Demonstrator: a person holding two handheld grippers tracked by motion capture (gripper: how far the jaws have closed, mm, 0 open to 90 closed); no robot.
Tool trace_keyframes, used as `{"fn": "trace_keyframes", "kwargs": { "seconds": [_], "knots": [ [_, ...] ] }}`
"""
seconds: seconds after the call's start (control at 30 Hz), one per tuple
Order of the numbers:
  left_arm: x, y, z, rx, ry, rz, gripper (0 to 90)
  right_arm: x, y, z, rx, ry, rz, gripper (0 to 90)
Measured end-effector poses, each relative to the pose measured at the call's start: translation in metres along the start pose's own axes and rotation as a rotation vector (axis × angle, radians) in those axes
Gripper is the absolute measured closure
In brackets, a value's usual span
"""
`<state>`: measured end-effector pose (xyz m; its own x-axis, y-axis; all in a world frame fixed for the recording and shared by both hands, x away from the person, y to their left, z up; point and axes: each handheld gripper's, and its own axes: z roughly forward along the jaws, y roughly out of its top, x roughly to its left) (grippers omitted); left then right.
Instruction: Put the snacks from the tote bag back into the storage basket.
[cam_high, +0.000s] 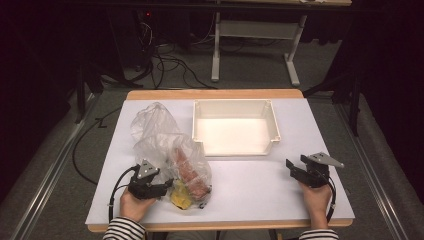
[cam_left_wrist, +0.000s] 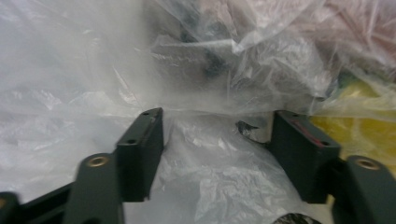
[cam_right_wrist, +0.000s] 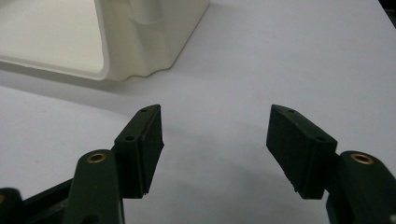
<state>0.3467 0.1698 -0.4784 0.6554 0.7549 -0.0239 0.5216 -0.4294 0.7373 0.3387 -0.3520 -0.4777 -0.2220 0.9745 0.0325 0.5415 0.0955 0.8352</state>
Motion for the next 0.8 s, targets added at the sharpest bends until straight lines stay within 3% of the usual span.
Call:
{"fn": "trace_keyframes", "kwargs": {
  "seconds": [0.03,0.07,0.2,0.37,0.8],
  "knots": [
    [-0.001,0.000,0.001,0.009,-0.002,0.004,48.1,0.000,0.000,0.000,0.001,0.001,0.001,36.4],
    [-0.002,-0.001,0.002,0.013,-0.006,0.011,48.1,0.000,0.000,0.000,0.001,0.001,0.001,36.3],
    [-0.006,0.001,0.002,0.022,-0.008,0.023,65.3,0.000,0.000,0.000,0.003,-0.002,-0.007,36.3],
    [-0.009,0.003,0.003,0.027,-0.034,0.030,79.7,0.001,0.000,0.000,0.007,-0.005,-0.008,36.1],
    [-0.036,0.011,0.005,0.000,-0.114,0.078,83.9,0.002,0.000,0.001,0.009,-0.004,-0.012,36.0]
  ]
}}
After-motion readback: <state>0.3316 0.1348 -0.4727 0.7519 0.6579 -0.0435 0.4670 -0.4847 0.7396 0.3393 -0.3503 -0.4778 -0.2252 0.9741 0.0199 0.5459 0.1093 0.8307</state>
